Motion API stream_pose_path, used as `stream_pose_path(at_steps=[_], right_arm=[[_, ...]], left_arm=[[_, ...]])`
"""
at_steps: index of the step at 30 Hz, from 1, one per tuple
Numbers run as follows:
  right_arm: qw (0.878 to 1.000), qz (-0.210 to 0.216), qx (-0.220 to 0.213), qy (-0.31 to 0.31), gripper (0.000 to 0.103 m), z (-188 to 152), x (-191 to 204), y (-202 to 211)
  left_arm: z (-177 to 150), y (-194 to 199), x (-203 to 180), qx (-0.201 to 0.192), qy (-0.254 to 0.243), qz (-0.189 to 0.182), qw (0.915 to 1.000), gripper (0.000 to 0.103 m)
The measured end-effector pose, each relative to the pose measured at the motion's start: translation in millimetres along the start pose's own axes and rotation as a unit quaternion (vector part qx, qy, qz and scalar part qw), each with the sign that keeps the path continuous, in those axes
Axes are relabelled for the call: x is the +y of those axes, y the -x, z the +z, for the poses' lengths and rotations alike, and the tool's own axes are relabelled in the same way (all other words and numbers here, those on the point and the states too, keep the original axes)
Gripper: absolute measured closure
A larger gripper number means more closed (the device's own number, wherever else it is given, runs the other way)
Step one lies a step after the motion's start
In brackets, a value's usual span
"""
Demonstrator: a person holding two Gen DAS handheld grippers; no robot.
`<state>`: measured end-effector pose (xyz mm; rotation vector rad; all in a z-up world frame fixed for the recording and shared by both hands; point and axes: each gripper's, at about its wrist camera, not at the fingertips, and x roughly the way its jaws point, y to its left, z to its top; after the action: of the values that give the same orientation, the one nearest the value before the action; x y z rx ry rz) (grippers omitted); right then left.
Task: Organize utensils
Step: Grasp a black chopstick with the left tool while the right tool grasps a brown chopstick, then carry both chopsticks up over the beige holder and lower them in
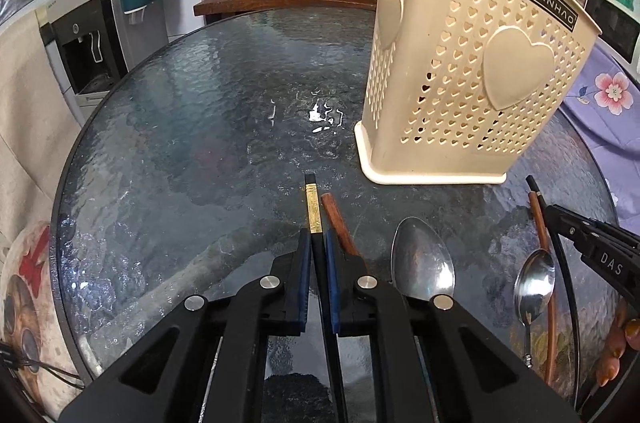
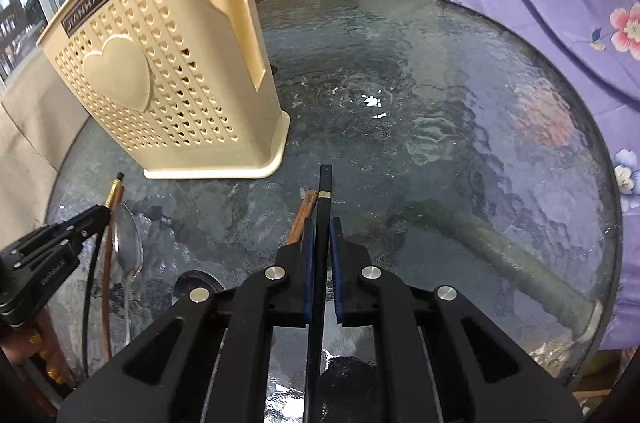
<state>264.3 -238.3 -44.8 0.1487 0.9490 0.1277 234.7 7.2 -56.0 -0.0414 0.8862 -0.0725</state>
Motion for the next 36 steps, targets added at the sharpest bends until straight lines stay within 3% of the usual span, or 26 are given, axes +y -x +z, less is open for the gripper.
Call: stream_pose_path(at_steps=[7,15,30,36], right_arm=[[1.0,0.022,-0.019,-0.01,0.095,2.9,-5.1,7.2],[0.996,0.056,-0.062,-0.02,0.095,8.4,-7.0,37.8],[0.975,0.102,-0.198,0.024,0.095,20.3,3.8,157.7],[0.97,0.112,-0.21,0.043,0.095,16.9,7.9,182.6]], left_arm=[[5.0,0.5,5.2,-0.008,0.005,-0.009,0.9999,0.096],[17.5,34.4,9.3,-0.052,0.005,-0.021,0.9984,0.096],[38.2,124.0,6.4,-0.146,-0.016,-0.059,0.9874,0.096],[33.3,146.7,7.8,-0.16,-0.024,-0.078,0.9838,0.096]])
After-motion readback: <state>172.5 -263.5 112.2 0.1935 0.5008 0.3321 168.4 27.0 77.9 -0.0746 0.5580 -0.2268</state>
